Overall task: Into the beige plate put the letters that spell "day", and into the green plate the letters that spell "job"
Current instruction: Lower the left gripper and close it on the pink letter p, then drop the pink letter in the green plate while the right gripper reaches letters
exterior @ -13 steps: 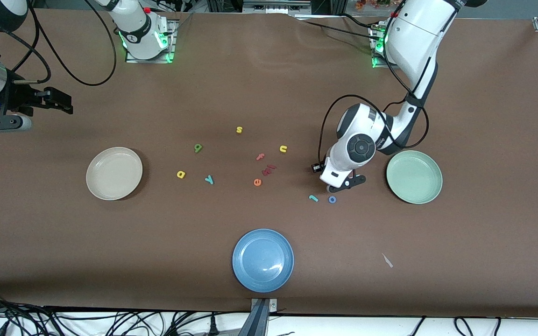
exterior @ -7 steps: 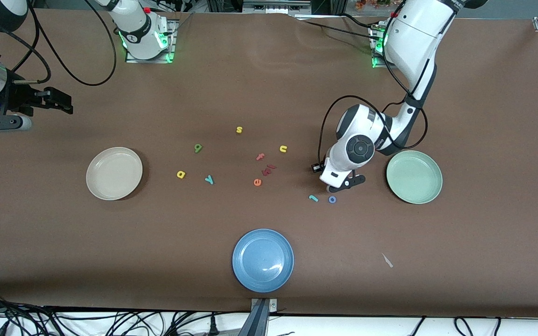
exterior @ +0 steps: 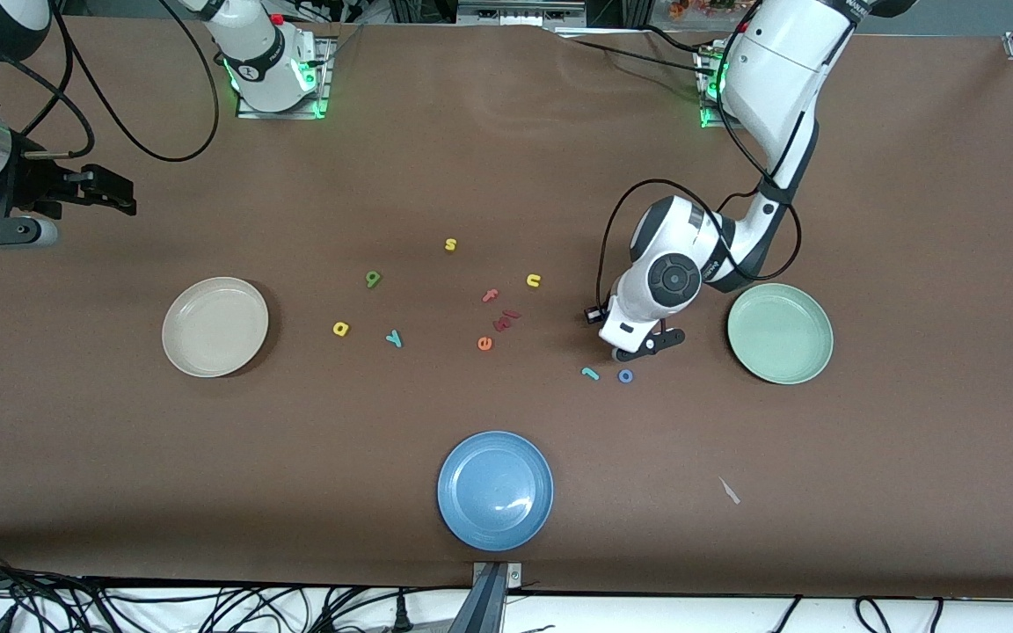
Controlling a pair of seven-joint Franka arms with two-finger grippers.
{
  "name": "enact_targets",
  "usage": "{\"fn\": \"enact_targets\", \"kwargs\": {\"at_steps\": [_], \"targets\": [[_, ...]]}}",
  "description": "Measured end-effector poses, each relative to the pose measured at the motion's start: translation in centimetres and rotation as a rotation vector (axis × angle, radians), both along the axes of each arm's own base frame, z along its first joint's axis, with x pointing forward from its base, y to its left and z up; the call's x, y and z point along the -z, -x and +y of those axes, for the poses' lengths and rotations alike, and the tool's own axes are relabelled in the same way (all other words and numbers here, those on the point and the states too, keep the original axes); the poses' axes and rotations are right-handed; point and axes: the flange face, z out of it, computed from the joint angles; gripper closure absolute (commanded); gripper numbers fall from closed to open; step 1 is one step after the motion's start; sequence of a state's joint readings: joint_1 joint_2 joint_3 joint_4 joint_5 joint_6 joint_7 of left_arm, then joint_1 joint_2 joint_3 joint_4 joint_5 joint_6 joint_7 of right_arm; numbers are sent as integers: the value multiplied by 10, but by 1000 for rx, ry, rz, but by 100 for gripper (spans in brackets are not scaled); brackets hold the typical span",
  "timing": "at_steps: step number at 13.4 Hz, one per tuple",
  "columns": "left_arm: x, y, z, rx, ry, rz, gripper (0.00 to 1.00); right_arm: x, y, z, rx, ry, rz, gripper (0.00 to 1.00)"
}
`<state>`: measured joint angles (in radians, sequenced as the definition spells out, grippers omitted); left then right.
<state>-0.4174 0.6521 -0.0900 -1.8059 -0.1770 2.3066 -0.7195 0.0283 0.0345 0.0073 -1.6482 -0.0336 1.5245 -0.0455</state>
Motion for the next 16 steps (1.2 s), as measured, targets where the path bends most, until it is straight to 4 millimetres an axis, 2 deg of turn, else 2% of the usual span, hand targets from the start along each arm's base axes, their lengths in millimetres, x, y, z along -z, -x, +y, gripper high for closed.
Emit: {"fn": "enact_targets", "kwargs": {"at_steps": [3, 5, 7, 9, 12, 14, 16], "targets": [[-11, -11, 2, -9, 7, -26, 89, 6, -2, 7, -18, -7, 10, 0], [-34, -24, 8, -20, 17, -53, 89, 24, -7, 38, -73, -11, 43, 0], [-71, -37, 29, -4, 19, -42, 88, 44, -9, 82, -139, -5, 76, 0], [-107, -49, 71, 41, 23, -1, 88, 66, -12, 114, -135, 9, 99, 0], [-136, -60, 168, 147, 6, 70, 87, 106, -29, 150, -47, 17, 62, 0], [-137, -62, 225, 216, -20, 102, 87, 136, -37, 177, -9, 19, 32, 0], [-123, -60, 271, 263, 2, 130, 87, 166, -42, 196, 9, 16, 5, 0]]}}
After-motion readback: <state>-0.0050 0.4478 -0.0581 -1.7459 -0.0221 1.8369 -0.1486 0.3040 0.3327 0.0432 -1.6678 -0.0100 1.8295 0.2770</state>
